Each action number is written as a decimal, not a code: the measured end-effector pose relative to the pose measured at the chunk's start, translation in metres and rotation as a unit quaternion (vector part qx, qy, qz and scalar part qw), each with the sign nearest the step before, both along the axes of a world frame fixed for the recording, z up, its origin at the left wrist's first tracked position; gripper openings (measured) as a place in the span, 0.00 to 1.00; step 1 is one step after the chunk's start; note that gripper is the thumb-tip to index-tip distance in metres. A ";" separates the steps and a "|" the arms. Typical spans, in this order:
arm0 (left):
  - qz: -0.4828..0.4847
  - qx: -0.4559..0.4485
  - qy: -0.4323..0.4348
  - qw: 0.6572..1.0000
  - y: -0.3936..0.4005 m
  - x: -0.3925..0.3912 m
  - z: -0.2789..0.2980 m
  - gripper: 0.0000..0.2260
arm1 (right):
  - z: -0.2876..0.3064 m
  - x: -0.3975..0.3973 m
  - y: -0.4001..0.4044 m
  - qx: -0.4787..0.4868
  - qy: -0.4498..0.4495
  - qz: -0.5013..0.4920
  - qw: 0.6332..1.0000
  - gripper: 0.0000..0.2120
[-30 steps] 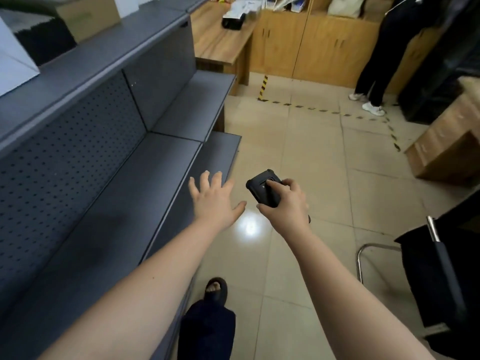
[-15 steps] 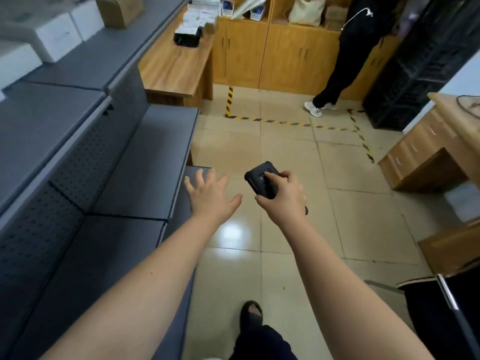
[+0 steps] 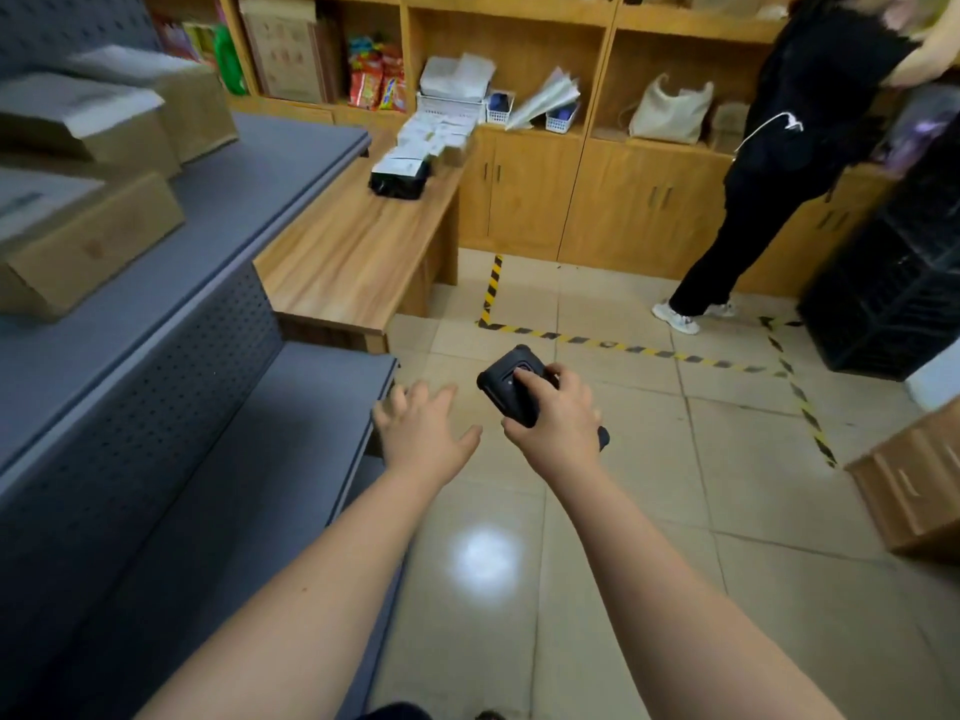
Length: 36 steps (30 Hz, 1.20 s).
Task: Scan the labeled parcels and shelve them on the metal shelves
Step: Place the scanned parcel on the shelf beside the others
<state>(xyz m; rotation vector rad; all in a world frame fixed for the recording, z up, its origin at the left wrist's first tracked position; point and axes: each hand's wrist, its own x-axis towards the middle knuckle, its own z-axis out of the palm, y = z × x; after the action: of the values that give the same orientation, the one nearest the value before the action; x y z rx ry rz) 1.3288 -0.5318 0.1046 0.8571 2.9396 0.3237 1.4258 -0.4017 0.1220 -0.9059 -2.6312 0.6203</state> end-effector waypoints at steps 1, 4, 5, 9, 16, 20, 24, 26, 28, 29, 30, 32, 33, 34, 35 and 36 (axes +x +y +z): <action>0.006 -0.001 0.003 1.000 0.015 -0.019 0.001 0.30 | 0.000 -0.020 0.016 0.005 -0.003 0.007 1.000 0.30; 0.033 0.000 0.002 0.999 0.059 -0.080 -0.001 0.30 | -0.003 -0.083 0.062 0.022 -0.015 0.028 0.999 0.29; 0.038 0.002 0.002 0.999 0.074 -0.101 -0.003 0.30 | -0.005 -0.105 0.078 0.032 -0.017 0.035 0.999 0.29; 0.034 -0.005 0.009 0.999 0.136 -0.187 -0.010 0.30 | -0.010 -0.189 0.139 0.078 -0.025 0.047 0.996 0.29; 0.039 -0.035 0.005 0.999 0.232 -0.308 -0.018 0.31 | -0.012 -0.328 0.242 0.091 -0.042 0.065 0.993 0.29; 0.059 -0.047 -0.010 0.997 0.286 -0.377 -0.028 0.30 | -0.025 -0.405 0.297 0.040 -0.016 0.088 0.995 0.30; 0.105 -0.050 -0.025 0.993 0.342 -0.450 -0.046 0.30 | -0.041 -0.492 0.354 0.005 -0.015 0.131 0.991 0.30; 0.150 -0.045 -0.047 0.986 0.370 -0.484 -0.053 0.31 | -0.047 -0.535 0.382 -0.008 -0.016 0.160 0.987 0.29; 0.200 -0.034 -0.075 0.976 0.395 -0.510 -0.055 0.30 | -0.047 -0.575 0.407 -0.035 -0.029 0.186 0.981 0.29; 0.223 -0.029 -0.086 0.970 0.412 -0.528 -0.054 0.30 | -0.046 -0.601 0.423 -0.052 -0.034 0.196 0.979 0.29; 0.241 -0.022 -0.094 0.966 0.419 -0.535 -0.052 0.29 | -0.044 -0.612 0.428 -0.063 -0.034 0.201 0.977 0.29; 0.281 0.000 -0.108 0.953 0.437 -0.563 -0.049 0.30 | -0.040 -0.650 0.445 -0.078 -0.036 0.224 0.971 0.29; 0.306 0.013 -0.116 0.945 0.445 -0.578 -0.048 0.31 | -0.041 -0.670 0.453 -0.081 -0.040 0.236 0.967 0.29; 0.330 0.029 -0.126 0.935 0.449 -0.592 -0.048 0.31 | -0.042 -0.689 0.460 -0.085 -0.043 0.245 0.965 0.29; 0.357 0.045 -0.136 0.923 0.452 -0.606 -0.049 0.31 | -0.044 -0.707 0.465 -0.092 -0.043 0.252 0.963 0.29; 0.383 0.057 -0.147 0.910 0.452 -0.620 -0.052 0.32 | -0.047 -0.725 0.469 -0.101 -0.039 0.259 0.960 0.29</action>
<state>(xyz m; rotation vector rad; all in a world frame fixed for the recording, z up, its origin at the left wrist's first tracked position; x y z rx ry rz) 0.7084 -0.0794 0.0525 -0.3689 2.8307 0.5959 0.7009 0.0678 0.0754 -0.2747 -2.9296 1.0071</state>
